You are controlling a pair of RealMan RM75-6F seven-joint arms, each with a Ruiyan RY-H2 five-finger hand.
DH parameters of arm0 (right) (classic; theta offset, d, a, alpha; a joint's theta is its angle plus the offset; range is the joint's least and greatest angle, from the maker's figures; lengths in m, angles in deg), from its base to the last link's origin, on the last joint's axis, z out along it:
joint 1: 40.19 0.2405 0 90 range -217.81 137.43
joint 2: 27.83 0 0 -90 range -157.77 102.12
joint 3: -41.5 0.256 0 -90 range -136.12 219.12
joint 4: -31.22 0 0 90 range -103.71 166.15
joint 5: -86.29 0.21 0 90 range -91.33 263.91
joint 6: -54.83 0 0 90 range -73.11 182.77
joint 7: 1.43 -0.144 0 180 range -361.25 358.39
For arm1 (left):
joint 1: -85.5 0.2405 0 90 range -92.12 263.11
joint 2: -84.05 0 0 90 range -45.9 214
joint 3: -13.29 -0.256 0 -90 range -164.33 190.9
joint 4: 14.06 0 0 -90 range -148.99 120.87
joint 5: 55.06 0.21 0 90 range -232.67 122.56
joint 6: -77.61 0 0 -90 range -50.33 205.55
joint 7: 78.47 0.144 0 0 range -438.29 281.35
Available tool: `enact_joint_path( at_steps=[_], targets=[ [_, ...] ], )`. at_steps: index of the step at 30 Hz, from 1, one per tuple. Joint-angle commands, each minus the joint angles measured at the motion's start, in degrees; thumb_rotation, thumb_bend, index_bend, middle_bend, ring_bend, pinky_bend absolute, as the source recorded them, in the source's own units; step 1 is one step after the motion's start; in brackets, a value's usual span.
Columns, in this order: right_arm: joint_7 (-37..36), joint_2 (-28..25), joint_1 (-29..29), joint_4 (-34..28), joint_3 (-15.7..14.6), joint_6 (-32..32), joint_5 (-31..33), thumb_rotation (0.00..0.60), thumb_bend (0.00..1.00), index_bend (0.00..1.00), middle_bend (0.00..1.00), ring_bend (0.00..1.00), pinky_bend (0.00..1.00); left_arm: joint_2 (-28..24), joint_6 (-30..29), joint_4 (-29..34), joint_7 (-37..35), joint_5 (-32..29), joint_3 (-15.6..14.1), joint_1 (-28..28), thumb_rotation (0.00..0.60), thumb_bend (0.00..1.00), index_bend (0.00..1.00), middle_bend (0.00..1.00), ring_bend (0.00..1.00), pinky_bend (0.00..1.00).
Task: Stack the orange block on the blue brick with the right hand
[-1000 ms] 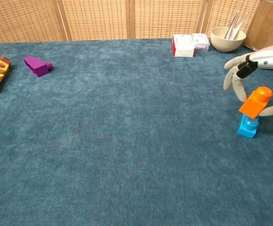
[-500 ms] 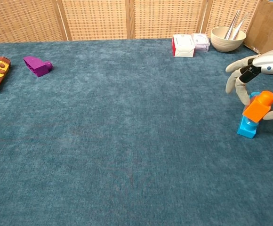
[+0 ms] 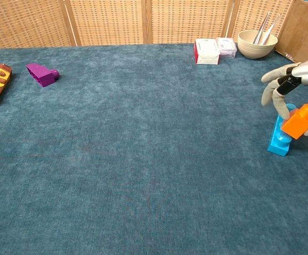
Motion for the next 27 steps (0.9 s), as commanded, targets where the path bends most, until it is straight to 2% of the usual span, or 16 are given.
enact_joint_path(
  at_steps=[1,27],
  targets=[
    [0.17,-0.1,-0.13,-0.12,-0.07,0.02,-0.08,0.6,0.18,0.63,0.28,0.06,0.08,0.0,0.04,0.1,0.04,0.05,0.04,-0.04,0.6,0.33,0.3,0.18,0.14,0.07],
    [3.94,2.14,-0.55,0.2,0.88,1.49,1.59,0.6,0.18,0.63,0.28,0.06,0.08,0.22,0.31,-1.27,-1.74,-0.29,0.05,0.06,0.6,0.33,0.29,0.18,0.14,0.07]
  ],
)
